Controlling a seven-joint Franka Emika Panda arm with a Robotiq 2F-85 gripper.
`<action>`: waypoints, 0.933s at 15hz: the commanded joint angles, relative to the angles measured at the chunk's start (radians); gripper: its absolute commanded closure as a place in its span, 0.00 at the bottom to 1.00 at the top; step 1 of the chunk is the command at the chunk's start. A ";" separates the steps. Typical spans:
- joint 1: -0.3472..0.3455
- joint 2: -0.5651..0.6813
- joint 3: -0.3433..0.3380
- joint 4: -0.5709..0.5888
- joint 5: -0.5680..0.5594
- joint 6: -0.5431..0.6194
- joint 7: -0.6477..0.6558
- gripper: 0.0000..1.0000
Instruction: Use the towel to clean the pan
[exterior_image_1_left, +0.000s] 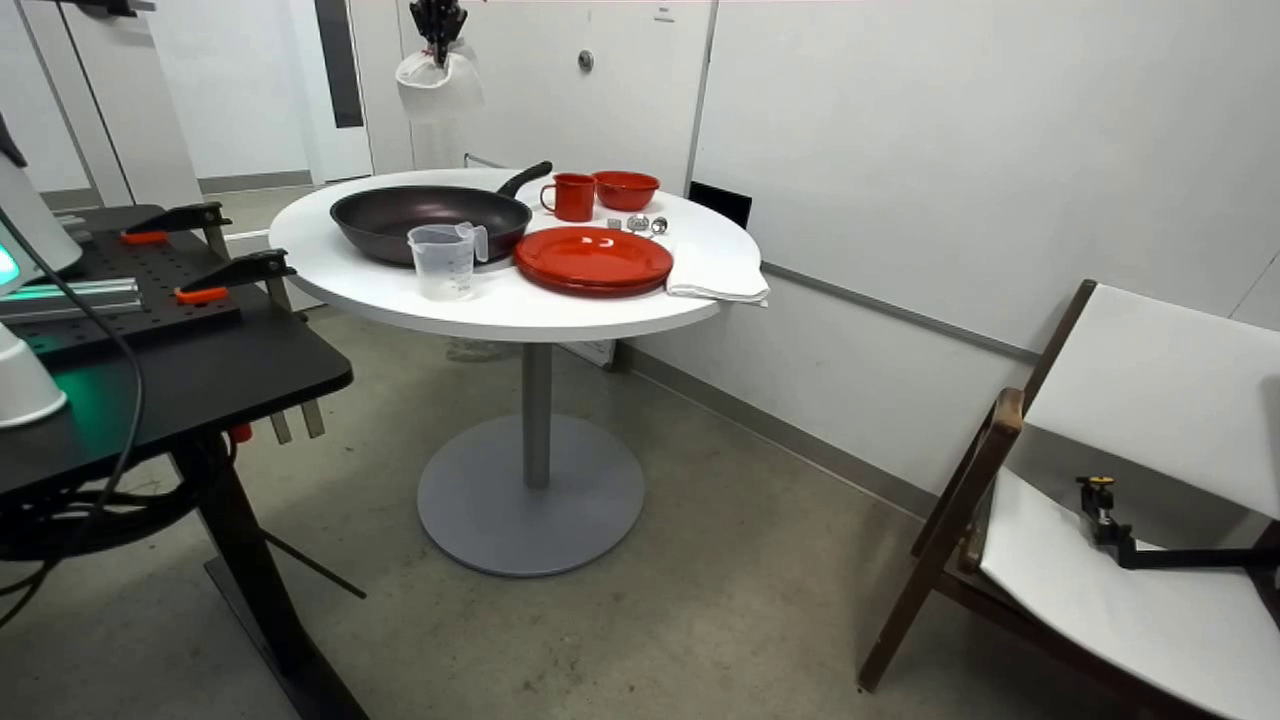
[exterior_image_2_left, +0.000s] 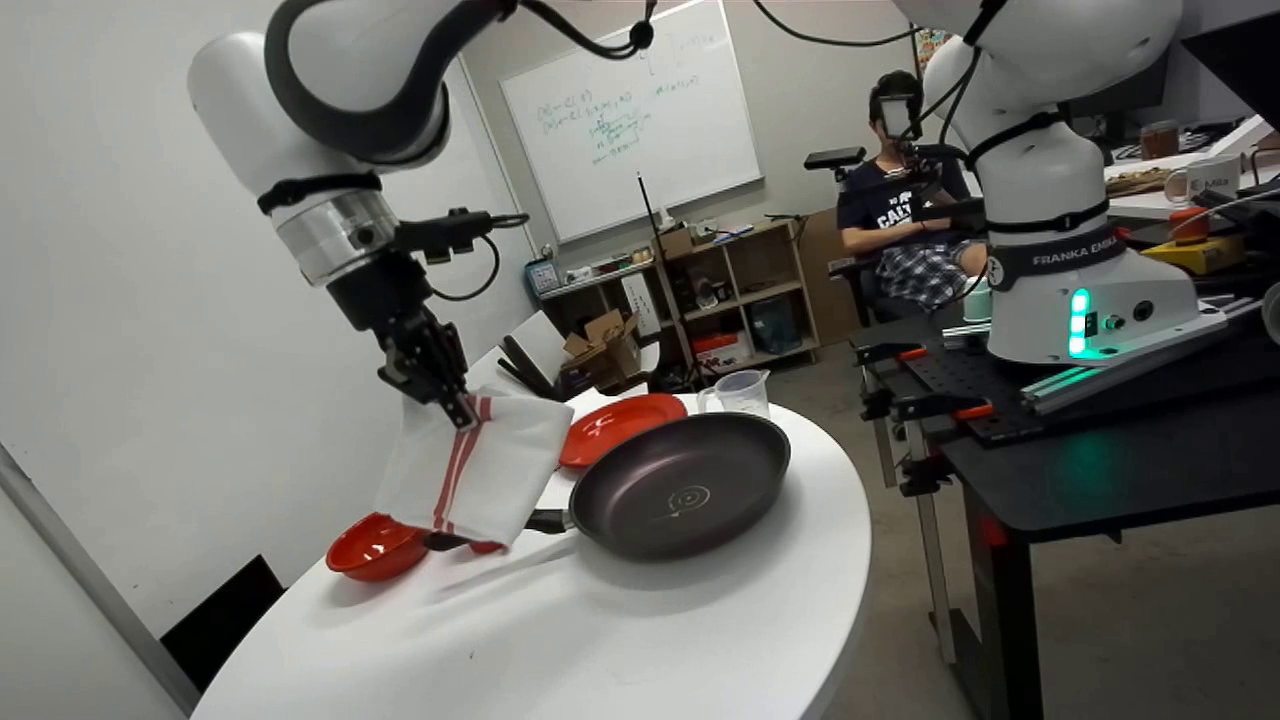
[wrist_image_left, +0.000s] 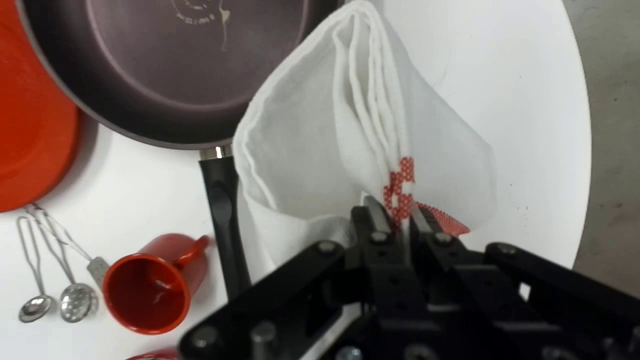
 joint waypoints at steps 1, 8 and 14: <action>-0.049 -0.218 -0.020 -0.233 0.003 0.041 0.010 0.95; -0.160 -0.465 -0.036 -0.535 0.032 0.088 0.017 0.95; -0.199 -0.519 -0.036 -0.738 0.043 0.225 0.028 0.95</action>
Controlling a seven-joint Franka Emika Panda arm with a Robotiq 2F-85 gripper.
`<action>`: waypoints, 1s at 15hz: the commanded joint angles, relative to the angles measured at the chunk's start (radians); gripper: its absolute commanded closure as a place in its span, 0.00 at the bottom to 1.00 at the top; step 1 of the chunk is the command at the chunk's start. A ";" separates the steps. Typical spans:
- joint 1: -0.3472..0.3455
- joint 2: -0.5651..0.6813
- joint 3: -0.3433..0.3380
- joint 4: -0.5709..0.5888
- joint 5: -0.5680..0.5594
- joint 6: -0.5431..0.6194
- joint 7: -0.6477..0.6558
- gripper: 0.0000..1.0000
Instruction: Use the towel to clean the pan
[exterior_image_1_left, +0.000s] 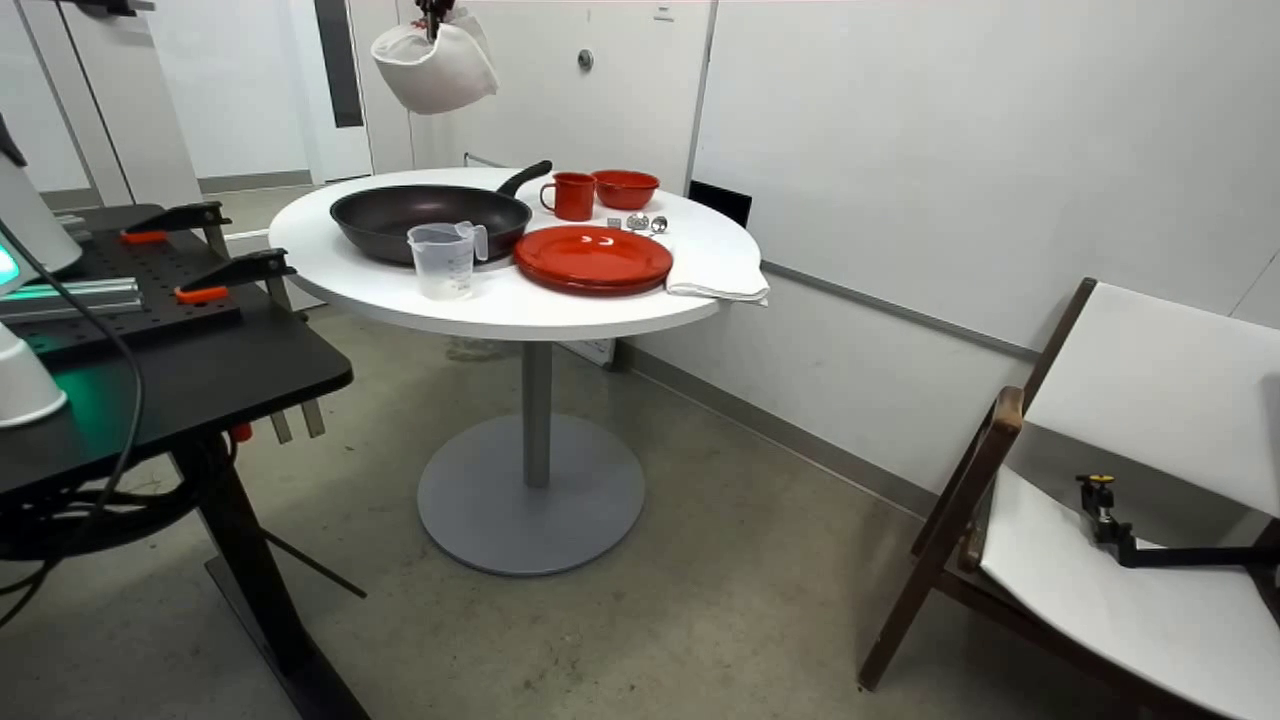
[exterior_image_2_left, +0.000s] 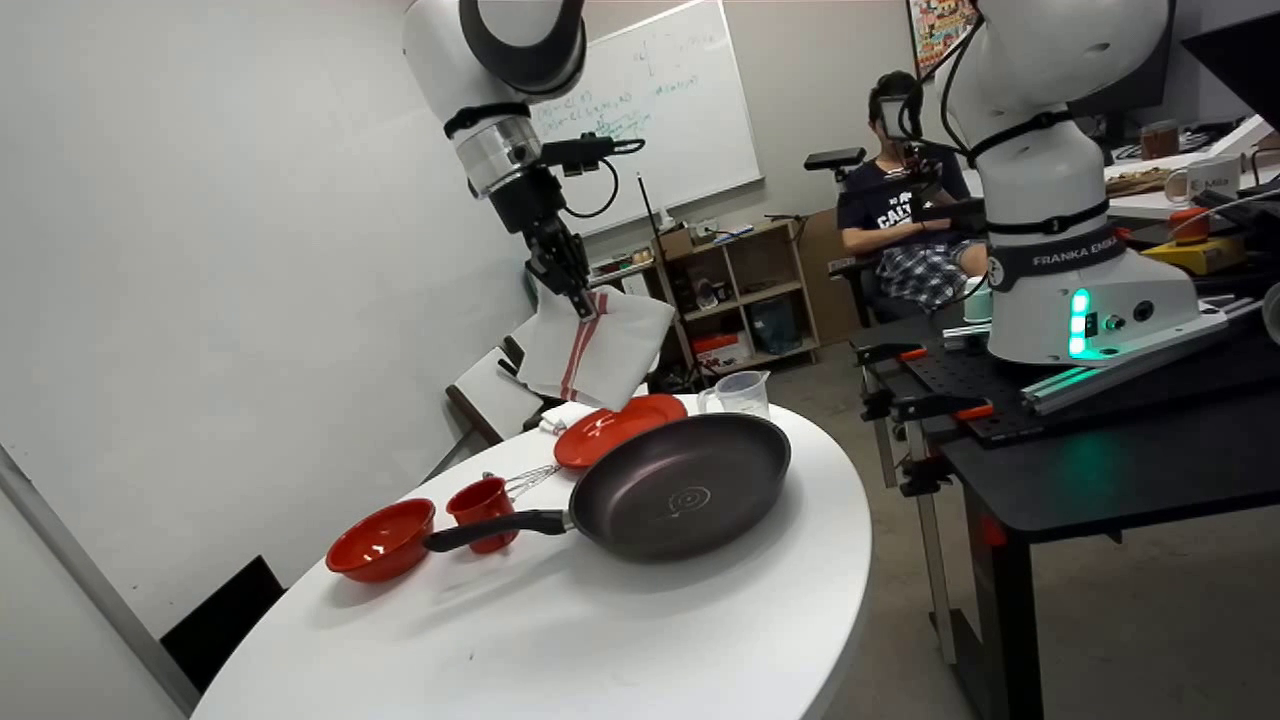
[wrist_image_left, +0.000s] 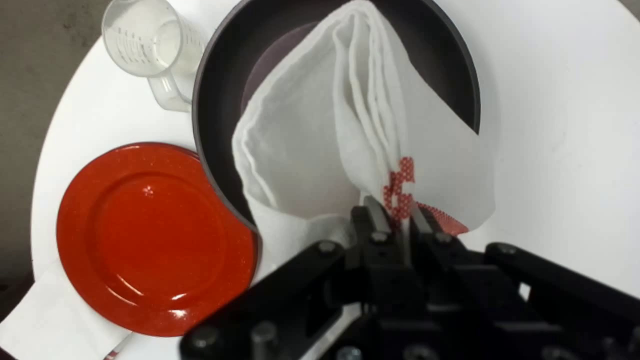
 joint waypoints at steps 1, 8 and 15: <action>-0.014 -0.042 -0.002 -0.145 0.024 0.117 0.030 0.95; -0.020 0.079 -0.024 -0.246 -0.015 0.298 0.136 0.95; 0.000 0.254 -0.063 -0.227 -0.017 0.399 0.205 0.95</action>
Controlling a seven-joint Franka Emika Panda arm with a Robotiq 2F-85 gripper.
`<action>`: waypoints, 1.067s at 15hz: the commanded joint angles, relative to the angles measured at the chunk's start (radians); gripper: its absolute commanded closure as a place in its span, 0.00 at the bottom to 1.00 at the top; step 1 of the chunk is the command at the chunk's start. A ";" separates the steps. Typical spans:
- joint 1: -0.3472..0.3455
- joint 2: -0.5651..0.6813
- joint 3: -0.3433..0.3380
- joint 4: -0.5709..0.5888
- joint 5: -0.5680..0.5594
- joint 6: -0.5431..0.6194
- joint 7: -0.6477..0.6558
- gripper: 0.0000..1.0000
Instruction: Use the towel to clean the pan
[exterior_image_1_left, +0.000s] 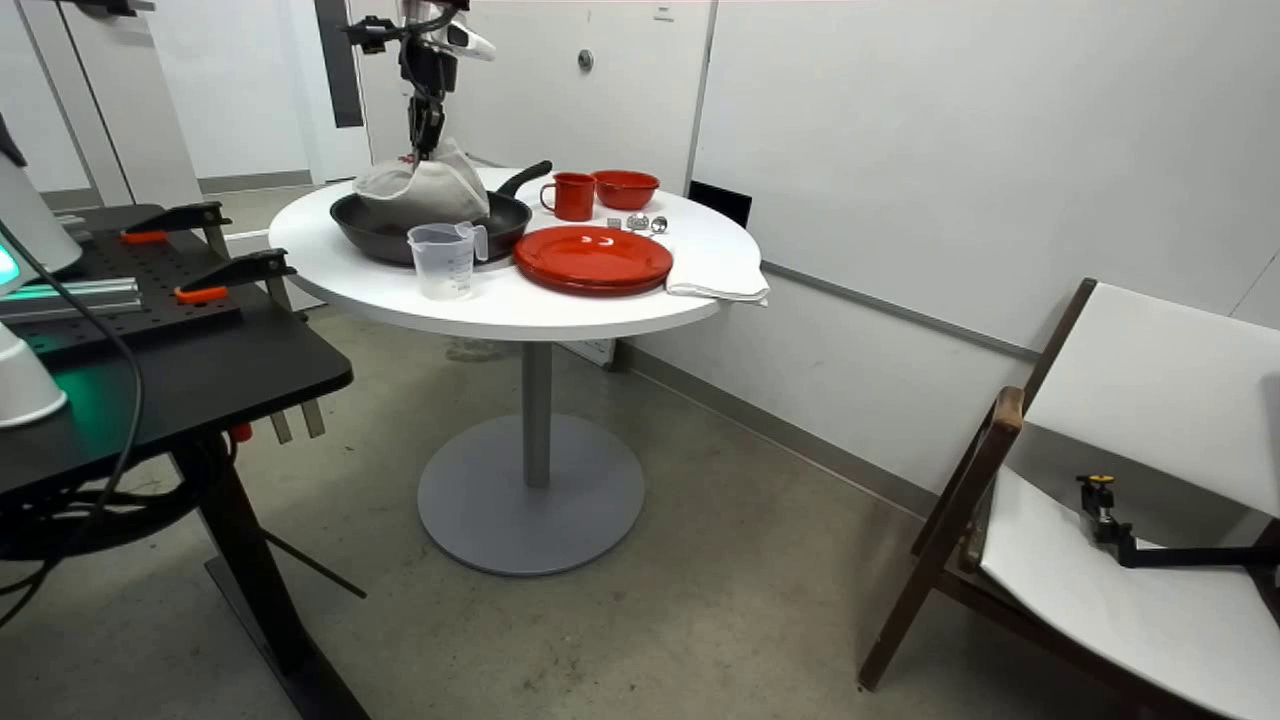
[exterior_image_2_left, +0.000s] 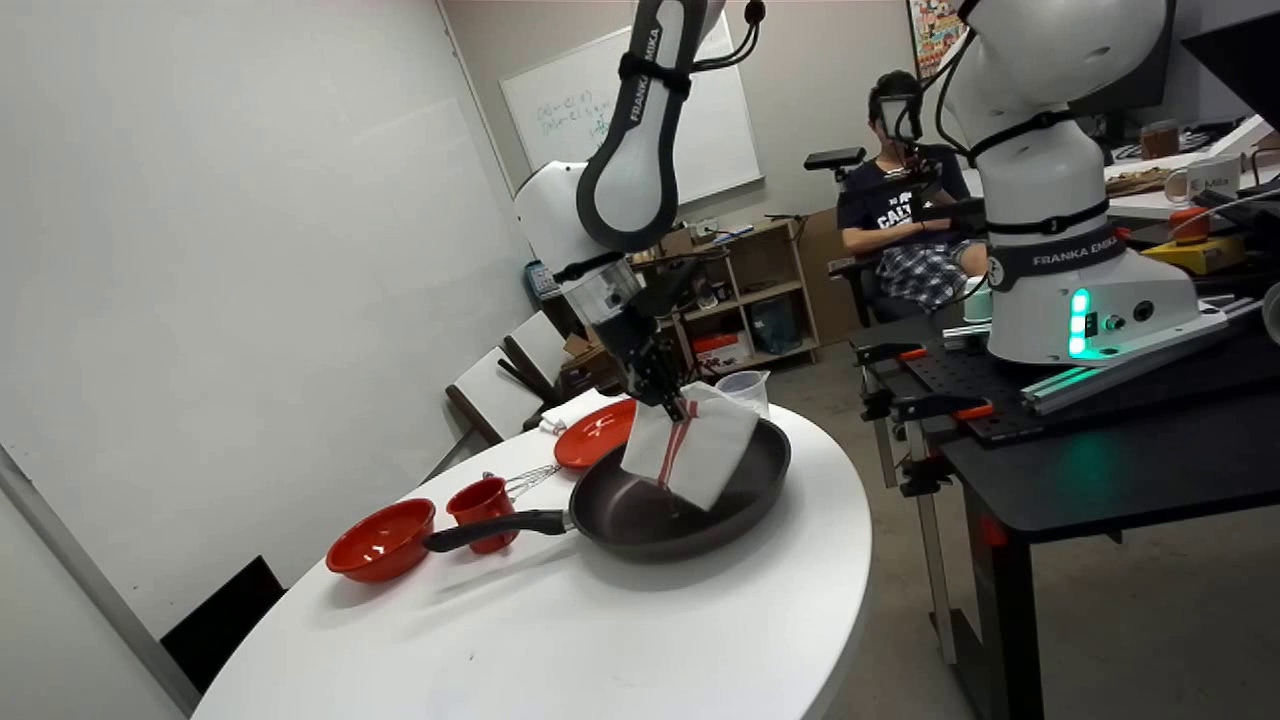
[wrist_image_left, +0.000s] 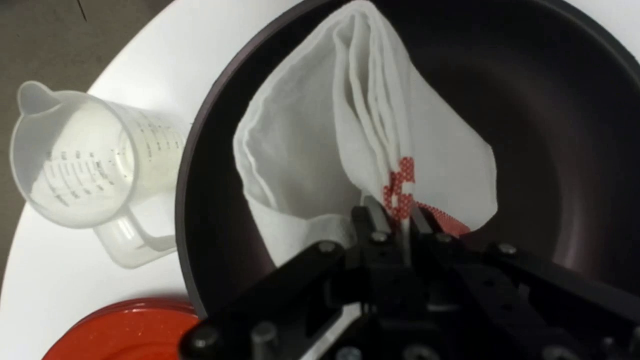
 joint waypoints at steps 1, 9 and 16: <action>0.035 0.086 -0.044 0.023 -0.038 0.067 0.061 0.95; 0.173 0.234 -0.192 0.059 -0.244 0.173 0.224 0.95; 0.300 0.290 -0.242 0.093 -0.418 0.180 0.324 0.95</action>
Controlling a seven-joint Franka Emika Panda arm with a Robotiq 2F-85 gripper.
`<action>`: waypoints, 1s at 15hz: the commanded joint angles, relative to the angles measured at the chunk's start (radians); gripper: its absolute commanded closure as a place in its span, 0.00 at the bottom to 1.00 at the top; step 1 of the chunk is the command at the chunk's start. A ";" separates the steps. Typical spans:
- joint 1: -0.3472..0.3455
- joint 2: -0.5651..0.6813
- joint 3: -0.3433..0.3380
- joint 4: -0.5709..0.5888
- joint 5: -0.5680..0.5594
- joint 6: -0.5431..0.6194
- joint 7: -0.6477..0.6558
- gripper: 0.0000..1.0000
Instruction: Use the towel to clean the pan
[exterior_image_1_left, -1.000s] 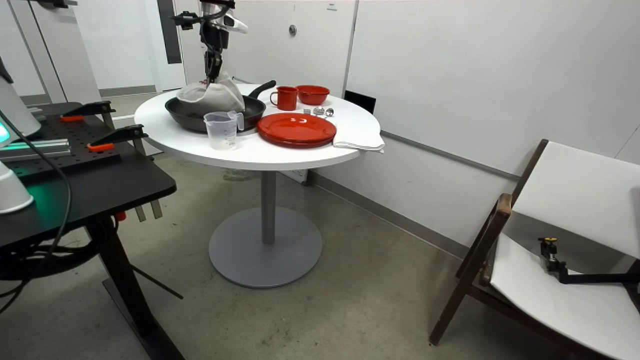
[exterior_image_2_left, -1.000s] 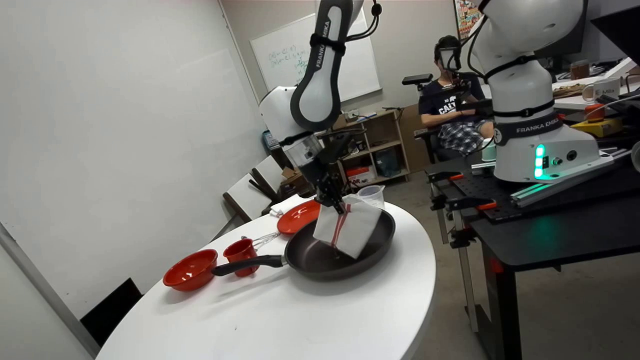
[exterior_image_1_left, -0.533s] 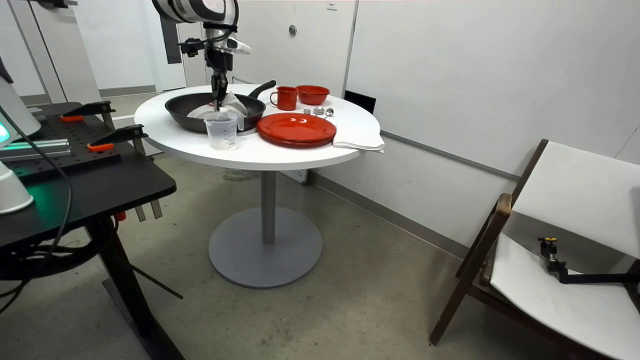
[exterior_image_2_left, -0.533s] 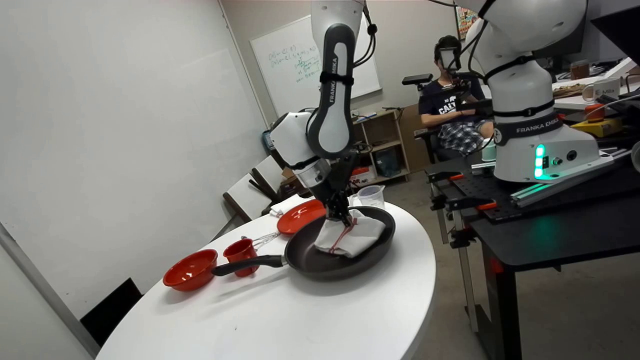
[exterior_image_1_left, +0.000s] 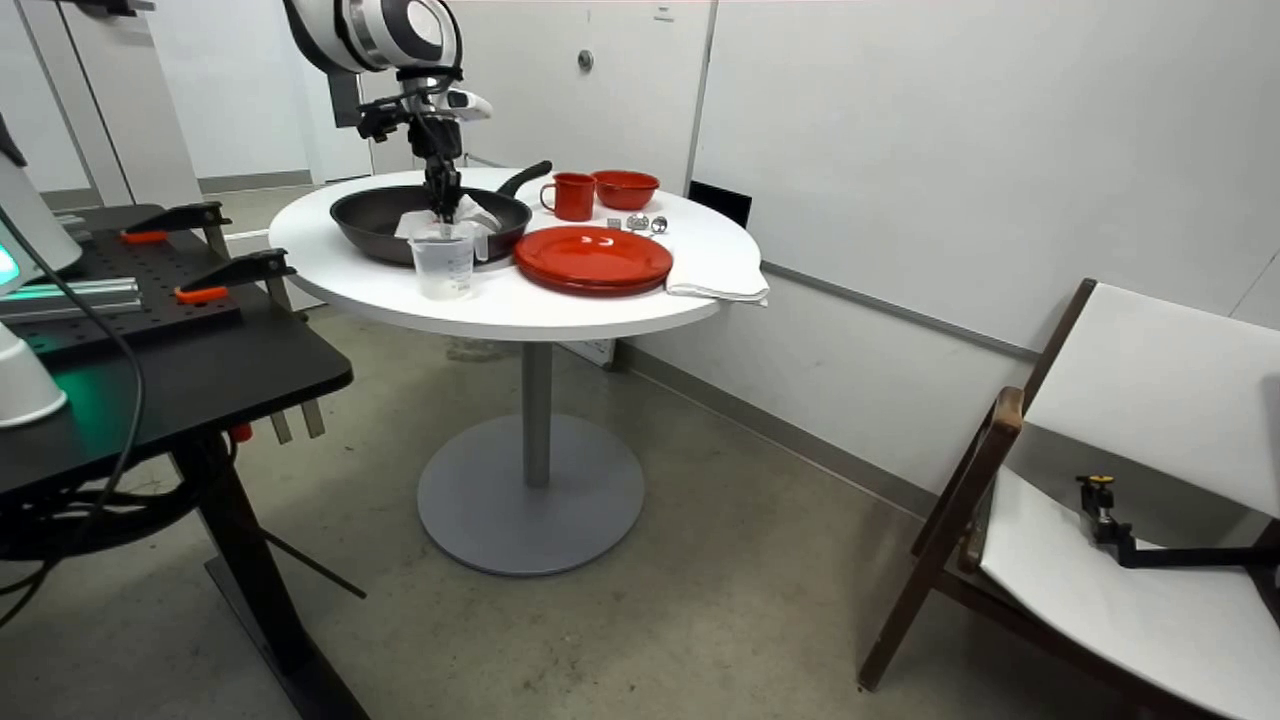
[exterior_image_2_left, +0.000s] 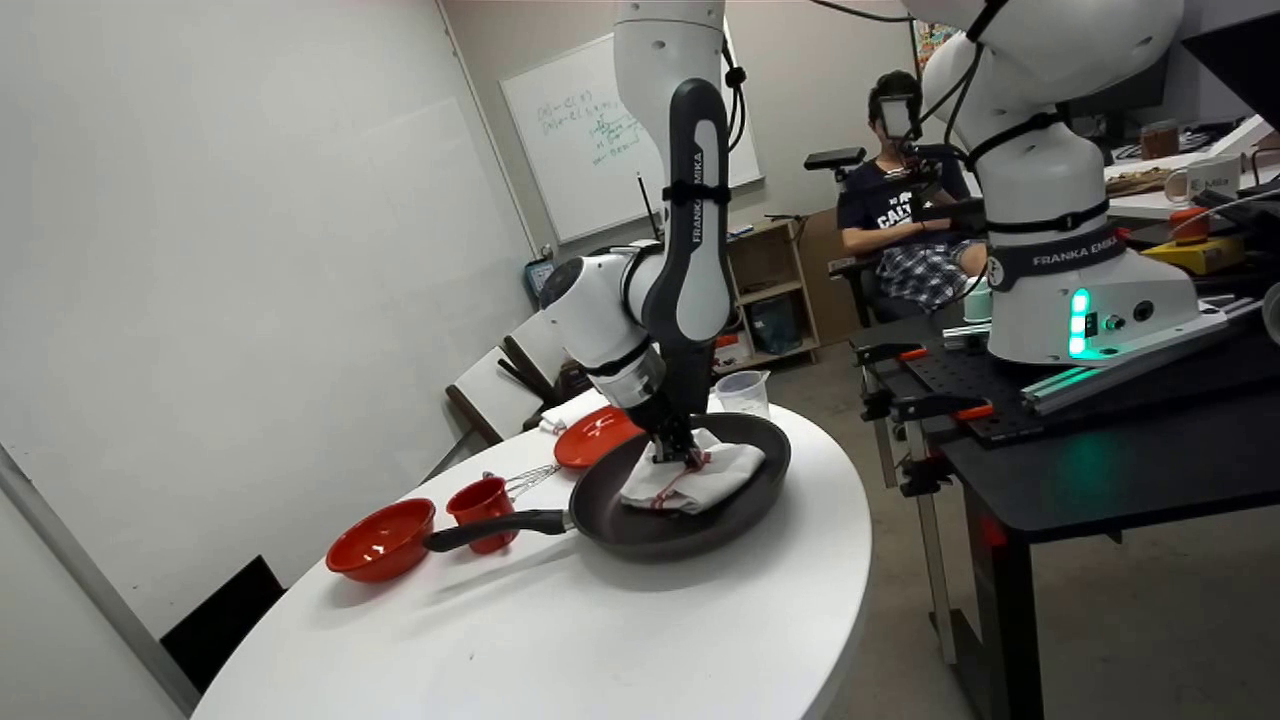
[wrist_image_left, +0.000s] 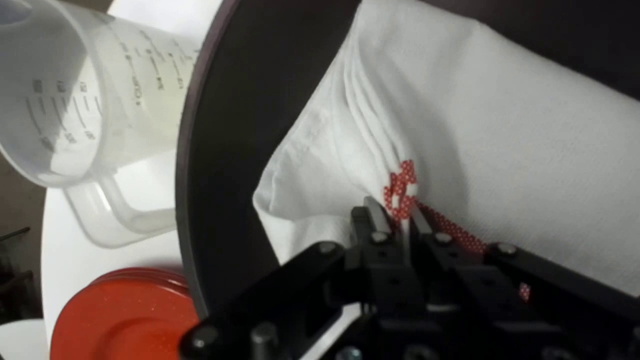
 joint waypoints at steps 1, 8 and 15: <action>0.076 0.028 -0.030 0.038 -0.113 0.015 0.045 0.95; 0.080 0.015 0.034 0.112 -0.121 0.012 0.022 0.95; 0.017 0.030 0.067 0.125 -0.035 -0.004 -0.014 0.95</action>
